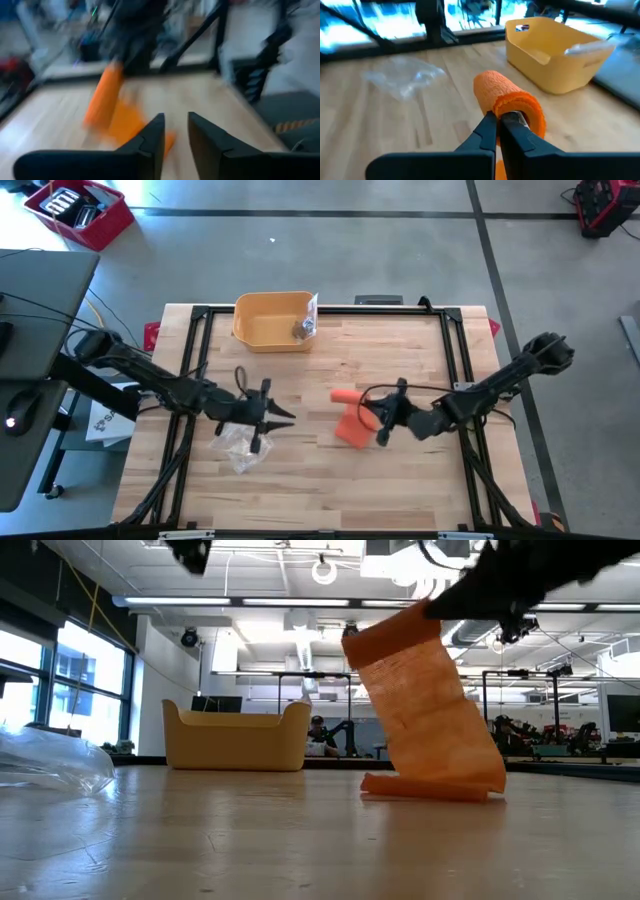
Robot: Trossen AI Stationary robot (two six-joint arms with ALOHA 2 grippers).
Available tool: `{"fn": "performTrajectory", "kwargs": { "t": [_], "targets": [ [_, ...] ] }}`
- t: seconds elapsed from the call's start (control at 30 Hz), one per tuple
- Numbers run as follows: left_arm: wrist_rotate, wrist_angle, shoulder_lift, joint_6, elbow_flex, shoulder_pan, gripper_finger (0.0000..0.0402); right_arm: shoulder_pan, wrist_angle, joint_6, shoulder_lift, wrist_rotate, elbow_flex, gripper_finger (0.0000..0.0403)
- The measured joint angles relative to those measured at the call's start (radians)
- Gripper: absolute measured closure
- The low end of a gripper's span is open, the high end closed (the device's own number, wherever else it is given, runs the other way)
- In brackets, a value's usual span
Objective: Roll bandage
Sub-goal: Roll the orange bandage
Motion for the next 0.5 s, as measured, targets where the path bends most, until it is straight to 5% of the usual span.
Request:
{"fn": "performTrajectory", "kwargs": {
  "t": [0.27, 0.37, 0.5],
  "targets": [
    [-0.002, 0.413, 0.179, 0.110, 0.000, -0.050, 0.0323, -0.013, 1.034, -0.200, -0.024, -0.245, -0.404, 0.0403],
    [-0.003, 0.541, 0.266, 0.147, 0.000, -0.038, 0.0320, -0.015, 1.202, -0.271, -0.022, -0.272, -0.453, 0.0403],
    [-0.004, 0.611, 0.378, 0.205, 0.051, -0.008, 0.0297, -0.015, 1.214, -0.290, -0.022, -0.315, -0.445, 0.0403]
  ]
}}
